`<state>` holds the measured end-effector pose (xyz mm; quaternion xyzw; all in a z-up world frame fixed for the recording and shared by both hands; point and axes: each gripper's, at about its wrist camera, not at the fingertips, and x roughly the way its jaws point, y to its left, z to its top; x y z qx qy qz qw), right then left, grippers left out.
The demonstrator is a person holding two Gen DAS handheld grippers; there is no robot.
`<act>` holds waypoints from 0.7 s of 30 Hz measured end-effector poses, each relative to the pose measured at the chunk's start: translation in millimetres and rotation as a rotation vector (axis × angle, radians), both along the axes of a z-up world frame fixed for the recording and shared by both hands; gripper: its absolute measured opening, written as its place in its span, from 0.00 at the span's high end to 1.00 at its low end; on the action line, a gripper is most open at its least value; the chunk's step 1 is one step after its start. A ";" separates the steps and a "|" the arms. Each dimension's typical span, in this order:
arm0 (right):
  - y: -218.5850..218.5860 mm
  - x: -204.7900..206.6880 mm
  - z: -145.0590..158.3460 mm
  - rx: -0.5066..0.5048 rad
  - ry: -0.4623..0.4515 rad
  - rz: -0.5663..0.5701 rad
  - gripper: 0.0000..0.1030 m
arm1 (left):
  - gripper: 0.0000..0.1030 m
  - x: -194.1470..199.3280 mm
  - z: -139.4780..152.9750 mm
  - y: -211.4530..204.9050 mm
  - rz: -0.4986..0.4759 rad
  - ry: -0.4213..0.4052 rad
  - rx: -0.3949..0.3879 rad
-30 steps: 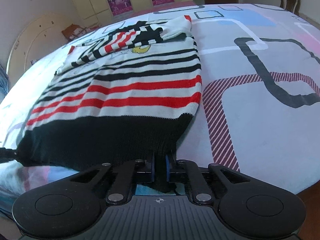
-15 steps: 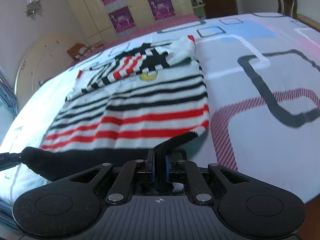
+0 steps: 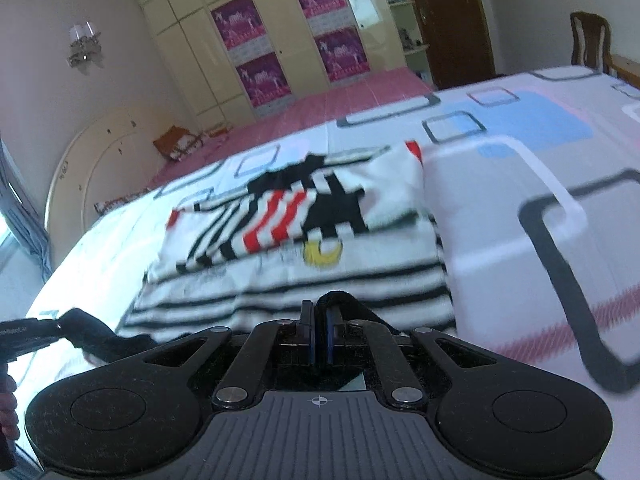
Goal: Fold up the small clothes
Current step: 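Grasp the black hem band with the left gripper while the right gripper grasps it too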
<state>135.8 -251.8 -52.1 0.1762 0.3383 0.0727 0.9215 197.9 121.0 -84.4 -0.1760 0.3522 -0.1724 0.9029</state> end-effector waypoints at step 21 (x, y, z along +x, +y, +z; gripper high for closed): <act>-34.6 202.1 1.2 0.008 -0.092 -0.005 0.96 | 0.93 174.2 7.9 -25.3 0.117 -0.095 0.061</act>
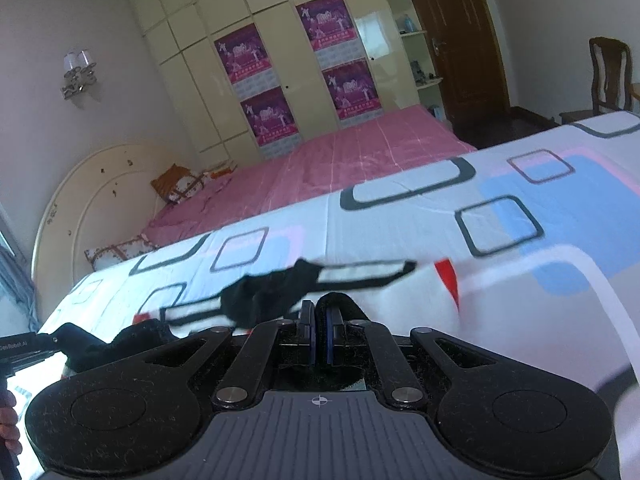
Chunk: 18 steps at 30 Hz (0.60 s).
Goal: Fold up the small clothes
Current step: 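Grasp the black hem band with the left gripper while the right gripper grasps it too, then lift the hem with both grippers and fold it toward the collar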
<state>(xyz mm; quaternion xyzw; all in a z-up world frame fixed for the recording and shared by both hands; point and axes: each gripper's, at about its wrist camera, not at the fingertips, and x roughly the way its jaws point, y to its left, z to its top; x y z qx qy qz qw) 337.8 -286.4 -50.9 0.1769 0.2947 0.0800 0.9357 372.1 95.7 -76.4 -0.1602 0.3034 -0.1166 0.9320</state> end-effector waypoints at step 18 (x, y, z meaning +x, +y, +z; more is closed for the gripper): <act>-19.2 103.5 -67.1 0.103 0.152 -0.071 0.96 | 0.96 86.1 -48.4 -11.7 0.105 0.107 0.098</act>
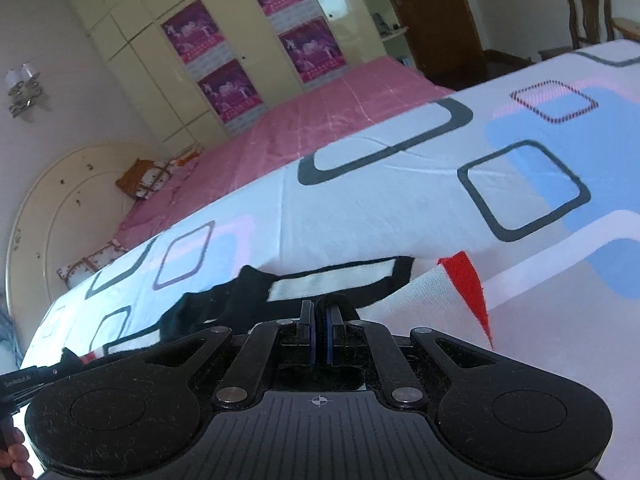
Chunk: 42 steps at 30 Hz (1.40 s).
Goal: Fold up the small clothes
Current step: 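Lift the hem with both grippers and fold it toward the collar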
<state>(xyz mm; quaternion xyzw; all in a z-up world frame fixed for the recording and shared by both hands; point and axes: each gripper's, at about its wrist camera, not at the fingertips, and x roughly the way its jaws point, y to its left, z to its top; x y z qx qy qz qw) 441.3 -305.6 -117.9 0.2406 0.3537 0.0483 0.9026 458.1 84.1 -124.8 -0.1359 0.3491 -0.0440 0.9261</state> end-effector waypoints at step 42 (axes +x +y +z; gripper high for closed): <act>18.1 33.9 -30.6 -0.179 0.044 0.246 0.90 | 0.92 4.3 -17.8 3.6 -0.167 0.019 0.119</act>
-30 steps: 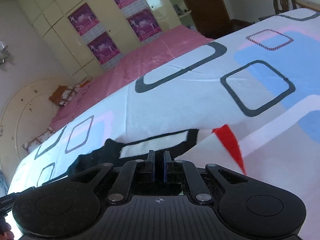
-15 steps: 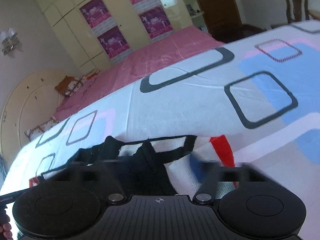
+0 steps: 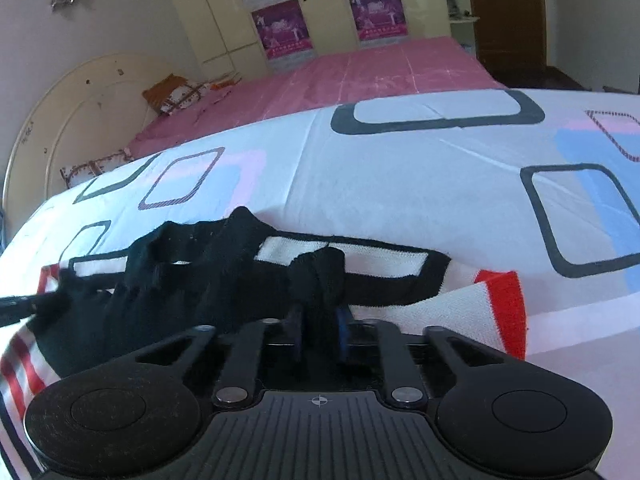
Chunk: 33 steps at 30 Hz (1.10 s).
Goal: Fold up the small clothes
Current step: 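Lift the hem with both grippers and fold it toward the collar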
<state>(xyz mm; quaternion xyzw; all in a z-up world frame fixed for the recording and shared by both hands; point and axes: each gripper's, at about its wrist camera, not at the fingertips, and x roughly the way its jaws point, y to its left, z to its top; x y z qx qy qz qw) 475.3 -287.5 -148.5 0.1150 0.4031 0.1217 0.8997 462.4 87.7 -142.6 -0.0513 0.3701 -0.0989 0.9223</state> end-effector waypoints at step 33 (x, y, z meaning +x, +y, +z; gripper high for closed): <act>24.6 -41.2 39.2 -0.084 -0.158 -0.045 0.63 | 0.45 -16.4 24.4 -21.8 0.089 -0.064 0.181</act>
